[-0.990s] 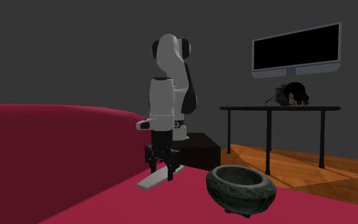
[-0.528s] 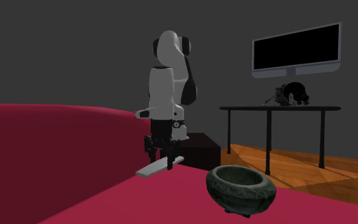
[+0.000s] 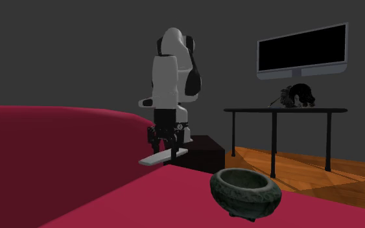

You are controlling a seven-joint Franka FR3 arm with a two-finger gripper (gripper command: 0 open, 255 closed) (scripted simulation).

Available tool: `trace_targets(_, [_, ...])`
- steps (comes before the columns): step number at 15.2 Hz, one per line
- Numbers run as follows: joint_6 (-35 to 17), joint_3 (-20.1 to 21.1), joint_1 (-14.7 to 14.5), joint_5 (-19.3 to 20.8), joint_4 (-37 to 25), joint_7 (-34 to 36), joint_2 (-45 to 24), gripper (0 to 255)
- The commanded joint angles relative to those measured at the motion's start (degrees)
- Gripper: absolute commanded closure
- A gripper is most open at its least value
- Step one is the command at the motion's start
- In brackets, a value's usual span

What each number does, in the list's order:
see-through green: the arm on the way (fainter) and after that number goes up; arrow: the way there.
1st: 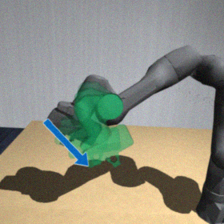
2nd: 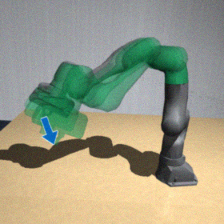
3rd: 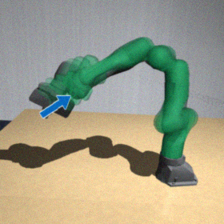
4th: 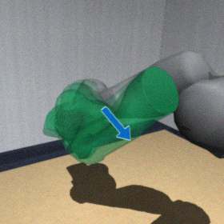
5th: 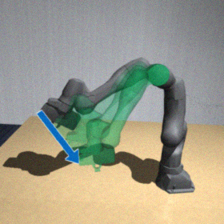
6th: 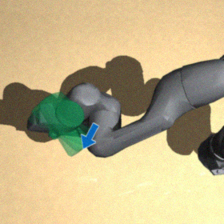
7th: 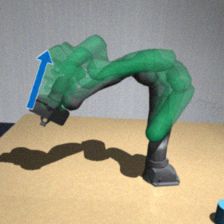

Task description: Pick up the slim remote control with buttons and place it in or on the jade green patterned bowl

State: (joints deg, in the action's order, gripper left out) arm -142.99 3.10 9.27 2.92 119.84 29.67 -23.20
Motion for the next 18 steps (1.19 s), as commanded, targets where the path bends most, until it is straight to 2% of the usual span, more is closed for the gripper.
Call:
trace_targets(1, [1.2,0.1,0.1,-0.1,0.1,-0.1,1.3,255])
trace_targets(10, [6.9,0.3,0.3,-0.7,-0.6,-0.6,6.2,255])
trace_targets(18, [11.4,2.6,-6.6,1.0,-12.4,9.2,-1.2,255])
